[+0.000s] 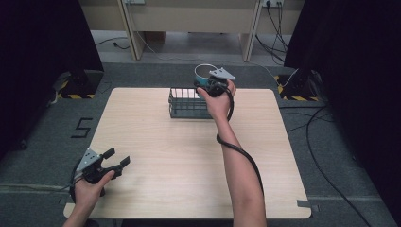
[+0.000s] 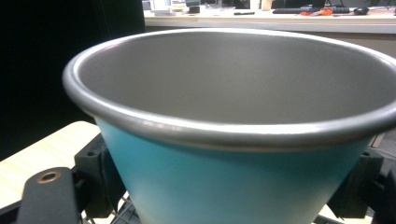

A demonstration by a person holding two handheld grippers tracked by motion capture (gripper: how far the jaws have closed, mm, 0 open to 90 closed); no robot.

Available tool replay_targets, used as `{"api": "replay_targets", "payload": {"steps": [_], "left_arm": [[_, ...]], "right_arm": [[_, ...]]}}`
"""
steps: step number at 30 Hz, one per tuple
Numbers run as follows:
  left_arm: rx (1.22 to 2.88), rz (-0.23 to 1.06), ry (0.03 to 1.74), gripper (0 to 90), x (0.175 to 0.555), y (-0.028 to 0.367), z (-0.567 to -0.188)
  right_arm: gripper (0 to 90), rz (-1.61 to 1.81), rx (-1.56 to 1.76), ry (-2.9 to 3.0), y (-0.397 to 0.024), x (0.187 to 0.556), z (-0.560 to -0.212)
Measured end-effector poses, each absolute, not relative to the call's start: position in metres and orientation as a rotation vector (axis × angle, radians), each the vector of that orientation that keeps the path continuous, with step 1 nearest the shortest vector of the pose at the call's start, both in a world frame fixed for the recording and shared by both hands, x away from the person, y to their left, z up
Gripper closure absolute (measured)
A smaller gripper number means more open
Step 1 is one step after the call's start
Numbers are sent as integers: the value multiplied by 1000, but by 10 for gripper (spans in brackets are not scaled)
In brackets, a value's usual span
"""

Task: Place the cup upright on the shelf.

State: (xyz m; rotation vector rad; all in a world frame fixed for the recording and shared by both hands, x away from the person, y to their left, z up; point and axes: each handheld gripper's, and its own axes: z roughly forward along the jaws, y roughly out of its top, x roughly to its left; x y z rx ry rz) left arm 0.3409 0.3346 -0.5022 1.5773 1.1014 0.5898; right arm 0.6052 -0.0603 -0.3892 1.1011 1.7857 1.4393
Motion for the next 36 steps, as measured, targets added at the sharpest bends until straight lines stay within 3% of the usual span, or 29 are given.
{"api": "replay_targets", "payload": {"steps": [36], "left_arm": [[1576, 585, 1100, 195, 341, 335, -502]], "right_arm": [[177, 1410, 1157, 1822, -38, 628, -409]]}}
